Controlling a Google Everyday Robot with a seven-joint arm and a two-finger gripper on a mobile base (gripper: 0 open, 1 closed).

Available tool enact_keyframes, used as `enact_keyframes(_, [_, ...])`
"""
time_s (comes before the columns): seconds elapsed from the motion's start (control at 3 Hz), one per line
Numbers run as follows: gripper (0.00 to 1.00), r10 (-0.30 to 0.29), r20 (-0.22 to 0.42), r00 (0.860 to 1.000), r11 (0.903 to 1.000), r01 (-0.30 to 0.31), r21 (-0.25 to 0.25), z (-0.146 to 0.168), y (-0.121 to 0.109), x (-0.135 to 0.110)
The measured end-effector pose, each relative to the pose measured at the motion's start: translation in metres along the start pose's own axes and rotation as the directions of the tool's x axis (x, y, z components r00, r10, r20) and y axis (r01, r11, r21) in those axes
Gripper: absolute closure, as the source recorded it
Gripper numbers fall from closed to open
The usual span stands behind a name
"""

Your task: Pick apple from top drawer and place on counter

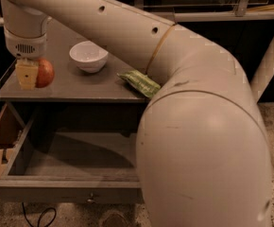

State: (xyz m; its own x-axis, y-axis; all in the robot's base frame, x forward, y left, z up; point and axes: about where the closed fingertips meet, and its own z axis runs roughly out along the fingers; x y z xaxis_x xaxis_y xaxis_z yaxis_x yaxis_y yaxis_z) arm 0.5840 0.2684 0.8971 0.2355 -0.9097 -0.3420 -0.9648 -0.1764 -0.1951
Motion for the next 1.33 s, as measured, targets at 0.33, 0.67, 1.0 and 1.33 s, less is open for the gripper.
enact_keyframes(0.33, [1.00, -0.001, 0.005, 1.000, 1.0000, 0.001, 0.002, -0.001, -0.002, -0.002])
enact_keyframes(0.67, [1.00, -0.001, 0.003, 1.000, 0.9999, 0.001, -0.017, 0.008, -0.009, -0.004])
enact_keyframes(1.0, [1.00, -0.022, 0.014, 1.000, 0.9995, 0.022, -0.025, 0.016, -0.029, -0.014])
enact_keyframes(1.33, [1.00, -0.038, 0.030, 0.999, 0.9988, 0.039, -0.029, 0.025, -0.047, -0.023])
